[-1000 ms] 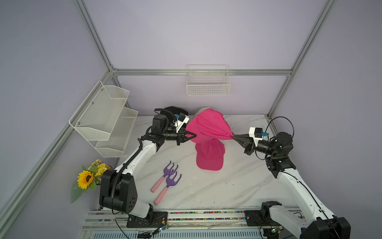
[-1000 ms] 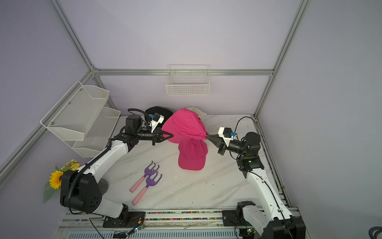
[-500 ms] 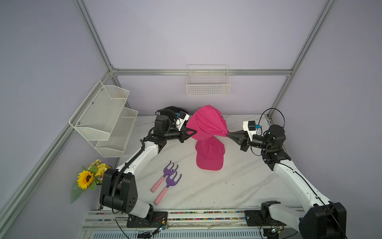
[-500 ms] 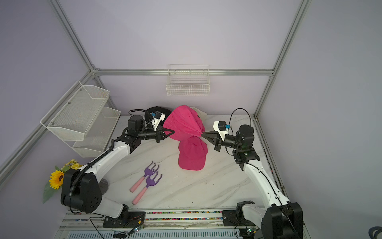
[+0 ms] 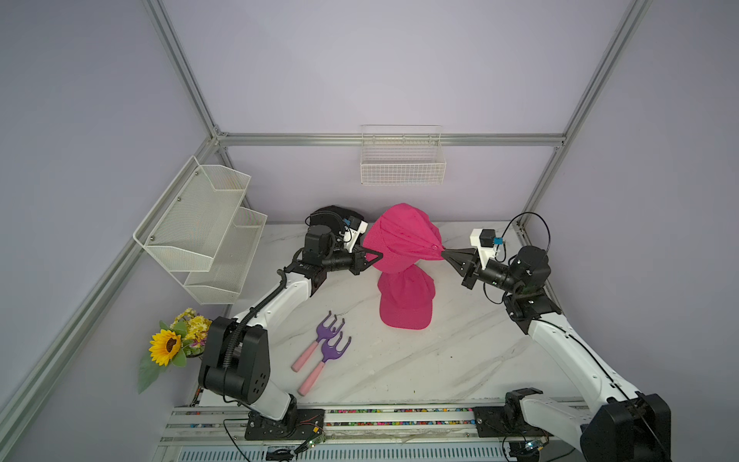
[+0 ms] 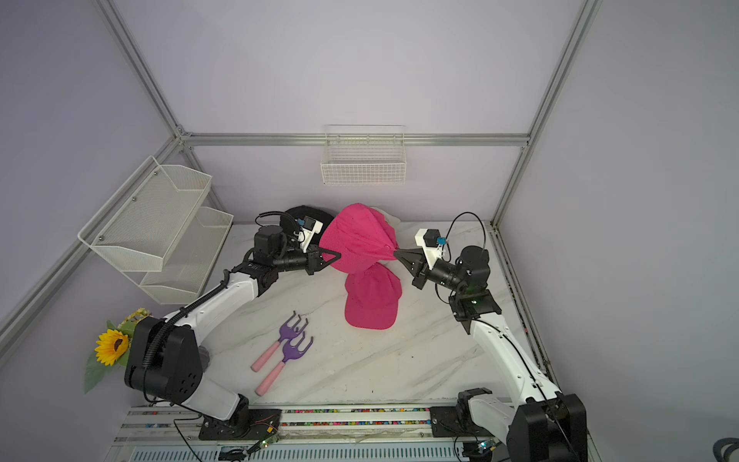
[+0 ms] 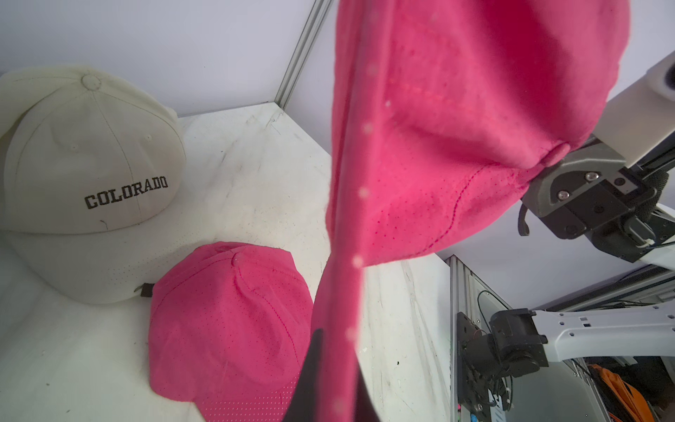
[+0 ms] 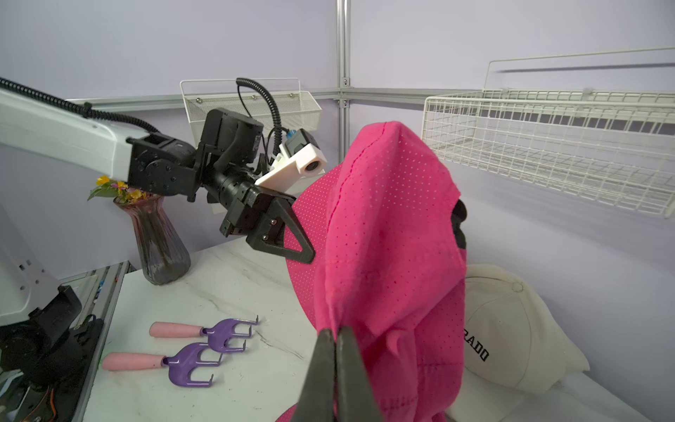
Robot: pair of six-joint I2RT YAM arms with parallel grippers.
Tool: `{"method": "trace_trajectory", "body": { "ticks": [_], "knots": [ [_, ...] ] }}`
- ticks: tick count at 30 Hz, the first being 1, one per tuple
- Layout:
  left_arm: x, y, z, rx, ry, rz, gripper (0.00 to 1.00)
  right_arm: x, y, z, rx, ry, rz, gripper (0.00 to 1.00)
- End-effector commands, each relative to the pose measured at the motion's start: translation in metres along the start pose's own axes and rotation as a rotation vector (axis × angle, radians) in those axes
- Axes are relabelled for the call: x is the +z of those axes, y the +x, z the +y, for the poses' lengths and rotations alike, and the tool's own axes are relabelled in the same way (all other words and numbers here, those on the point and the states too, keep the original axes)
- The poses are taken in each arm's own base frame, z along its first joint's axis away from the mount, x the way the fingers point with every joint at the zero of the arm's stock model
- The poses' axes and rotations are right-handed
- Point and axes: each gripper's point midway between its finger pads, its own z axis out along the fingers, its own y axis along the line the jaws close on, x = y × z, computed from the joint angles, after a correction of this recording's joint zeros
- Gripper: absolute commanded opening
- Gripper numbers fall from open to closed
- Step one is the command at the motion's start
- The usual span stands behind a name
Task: Stack the baseball caps by color
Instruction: Place the baseball cap on the baseball cap.
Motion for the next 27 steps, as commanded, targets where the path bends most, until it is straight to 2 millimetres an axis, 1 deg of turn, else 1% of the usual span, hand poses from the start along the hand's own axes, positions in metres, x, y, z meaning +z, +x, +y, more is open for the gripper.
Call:
{"method": "trace_trajectory", "body": {
  "ticks": [1, 3, 5, 8, 10, 11, 13, 14, 15, 16, 18, 21, 24, 25, 27],
  "knots": [
    [-0.018, -0.018, 0.042, -0.138, -0.14, -0.193, 0.02, 0.007, -0.052, 0.008, -0.043, 0.04, -0.062, 0.0],
    [-0.023, -0.022, 0.041, -0.172, -0.116, -0.286, 0.1, 0.014, -0.048, 0.012, -0.012, 0.032, -0.024, 0.0],
    [-0.027, -0.02, 0.048, -0.205, -0.135, -0.343, 0.17, 0.015, -0.057, 0.019, -0.002, 0.009, -0.032, 0.0],
    [-0.036, -0.011, 0.064, -0.261, -0.191, -0.371, 0.45, 0.016, -0.074, 0.027, -0.009, 0.01, -0.037, 0.0],
    [-0.05, -0.007, 0.076, -0.285, -0.261, -0.413, 0.61, 0.019, -0.078, 0.033, -0.023, 0.01, -0.02, 0.0],
    [-0.06, -0.004, 0.083, -0.294, -0.316, -0.442, 0.7, 0.02, -0.076, 0.035, -0.033, 0.009, -0.003, 0.0],
    [-0.081, 0.002, 0.097, -0.312, -0.444, -0.487, 0.83, 0.021, -0.07, 0.033, -0.038, 0.026, 0.025, 0.0],
    [-0.096, 0.001, 0.097, -0.303, -0.514, -0.519, 0.9, 0.021, -0.066, 0.032, -0.042, 0.038, 0.043, 0.0],
    [-0.109, 0.005, 0.104, -0.317, -0.606, -0.534, 0.99, 0.022, -0.061, 0.029, -0.041, 0.051, 0.061, 0.0],
    [-0.121, 0.008, 0.109, -0.327, -0.681, -0.545, 1.0, 0.022, -0.057, 0.029, -0.038, 0.058, 0.077, 0.0],
    [-0.142, 0.012, 0.113, -0.317, -0.796, -0.56, 1.0, 0.023, -0.047, 0.029, -0.04, 0.057, 0.109, 0.0],
    [-0.163, 0.014, 0.11, -0.308, -0.879, -0.597, 1.0, 0.025, -0.029, 0.034, -0.027, 0.03, 0.161, 0.0],
    [-0.173, 0.015, 0.103, -0.283, -0.902, -0.605, 1.0, 0.028, -0.005, 0.041, 0.015, -0.02, 0.24, 0.0],
    [-0.174, 0.015, 0.101, -0.277, -0.906, -0.6, 1.0, 0.028, 0.004, 0.047, 0.022, -0.061, 0.265, 0.0],
    [-0.175, 0.019, 0.1, -0.276, -0.914, -0.582, 1.0, 0.03, 0.016, 0.052, 0.033, -0.107, 0.29, 0.0]
  ]
}}
